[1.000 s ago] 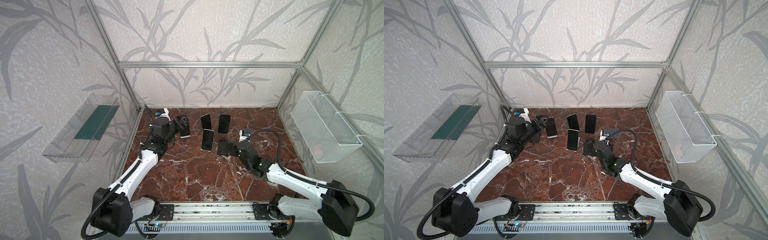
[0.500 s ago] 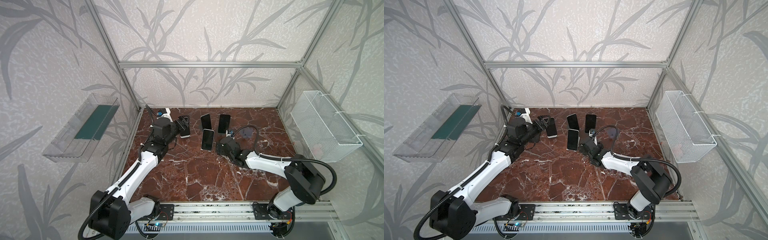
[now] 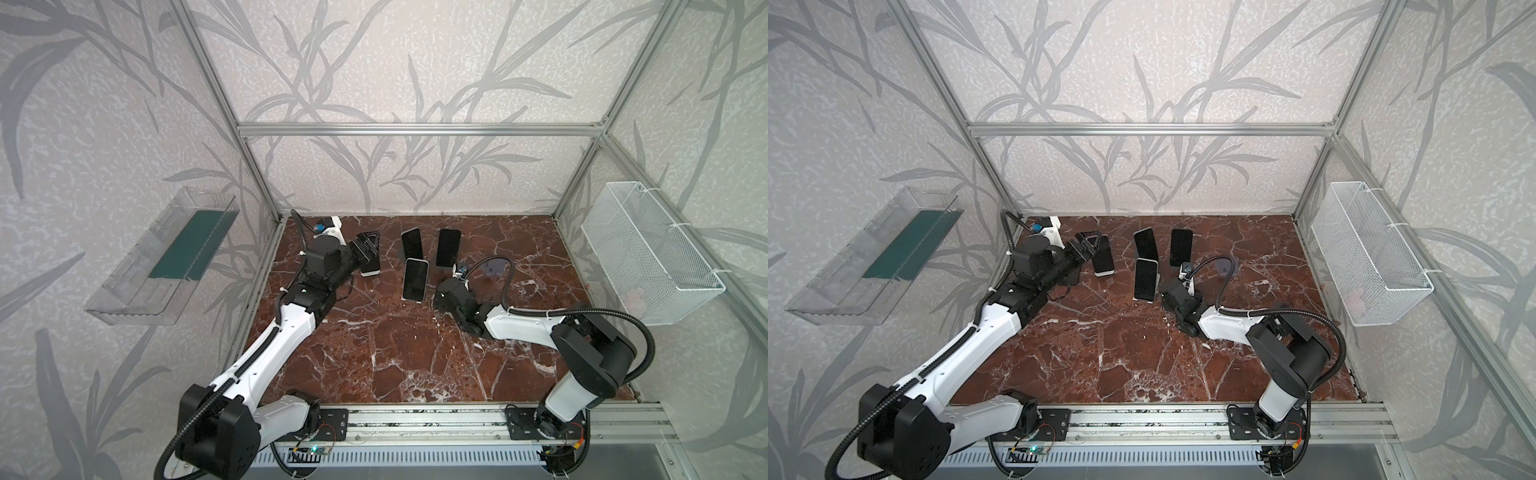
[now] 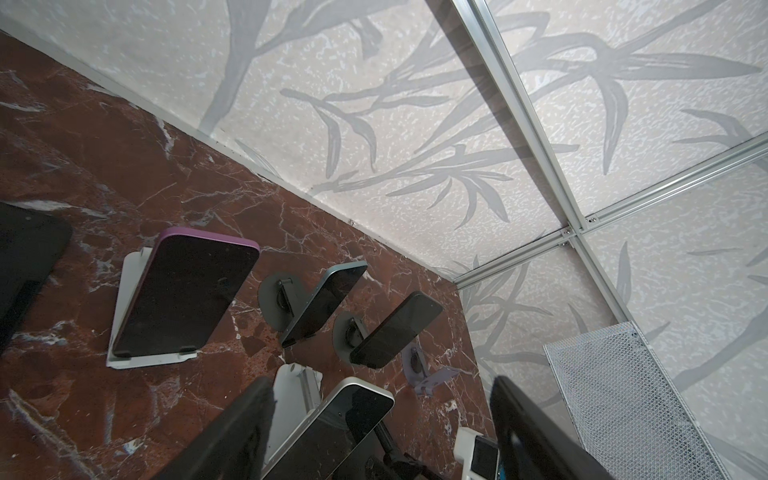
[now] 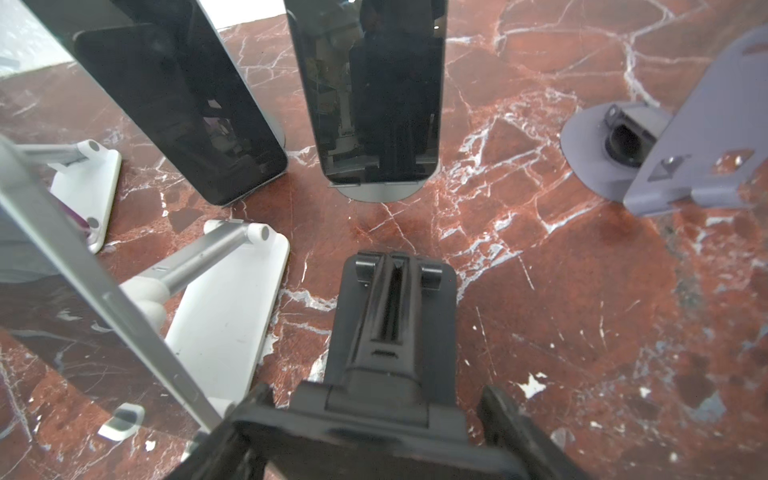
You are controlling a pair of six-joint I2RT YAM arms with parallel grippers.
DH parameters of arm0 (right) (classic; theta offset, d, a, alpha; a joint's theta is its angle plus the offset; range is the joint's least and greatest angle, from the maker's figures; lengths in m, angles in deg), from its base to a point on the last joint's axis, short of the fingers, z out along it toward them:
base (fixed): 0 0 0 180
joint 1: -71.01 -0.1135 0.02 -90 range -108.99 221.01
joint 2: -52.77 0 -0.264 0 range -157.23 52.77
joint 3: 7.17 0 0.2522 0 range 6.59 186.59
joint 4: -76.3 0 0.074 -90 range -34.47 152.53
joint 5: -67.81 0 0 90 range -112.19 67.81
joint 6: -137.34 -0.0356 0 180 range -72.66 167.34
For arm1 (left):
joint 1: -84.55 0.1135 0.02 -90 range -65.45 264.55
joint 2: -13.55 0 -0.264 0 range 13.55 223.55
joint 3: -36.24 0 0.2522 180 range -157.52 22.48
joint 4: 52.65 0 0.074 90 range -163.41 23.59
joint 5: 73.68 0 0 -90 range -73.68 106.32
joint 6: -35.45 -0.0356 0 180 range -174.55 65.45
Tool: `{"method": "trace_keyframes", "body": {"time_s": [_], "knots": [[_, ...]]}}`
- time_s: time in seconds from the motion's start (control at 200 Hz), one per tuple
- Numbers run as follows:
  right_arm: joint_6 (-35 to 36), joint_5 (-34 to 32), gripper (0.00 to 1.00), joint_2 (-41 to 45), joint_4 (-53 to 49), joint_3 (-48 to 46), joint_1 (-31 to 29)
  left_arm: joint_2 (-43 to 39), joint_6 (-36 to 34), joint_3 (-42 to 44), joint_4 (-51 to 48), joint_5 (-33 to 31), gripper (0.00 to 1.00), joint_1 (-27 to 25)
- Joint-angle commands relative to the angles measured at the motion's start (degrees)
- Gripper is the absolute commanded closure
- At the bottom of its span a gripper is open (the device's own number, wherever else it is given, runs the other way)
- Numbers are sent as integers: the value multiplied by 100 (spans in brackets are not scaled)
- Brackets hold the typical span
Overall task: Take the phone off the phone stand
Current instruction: 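Lift and carry the black stand toward the grey stand with the right gripper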
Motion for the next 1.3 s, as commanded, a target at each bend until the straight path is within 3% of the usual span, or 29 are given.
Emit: {"method": "trace_keyframes", "body": {"time_s": [0.0,0.105,0.18,0.35,0.5,0.725,0.895,1.085,1.295], "knots": [[49,-160,23,-17,344,-67,53,-106,-99,-206,-12,1,18,-39],[256,-235,10,-232,-5,268,62,-62,-114,-224,-28,21,18,-37],[182,-387,8,-453,-189,436,62,-58,-158,-257,-69,32,18,-37],[248,-419,25,-301,356,27,62,-98,-206,-253,-82,-36,18,-37],[383,-495,35,638,1167,-753,60,-45,-163,-294,-84,103,18,-37],[948,-866,36,1563,842,-1142,177,-31,-169,-285,-82,93,18,-38],[560,-283,39,2747,195,-1999,1179,21,-160,-276,-72,110,18,-46],[714,828,43,3493,-433,-2119,2593,221,-63,-275,-9,235,18,-62],[900,1209,43,3128,-169,-2063,2881,453,-204,-358,-140,251,18,-108]]}}
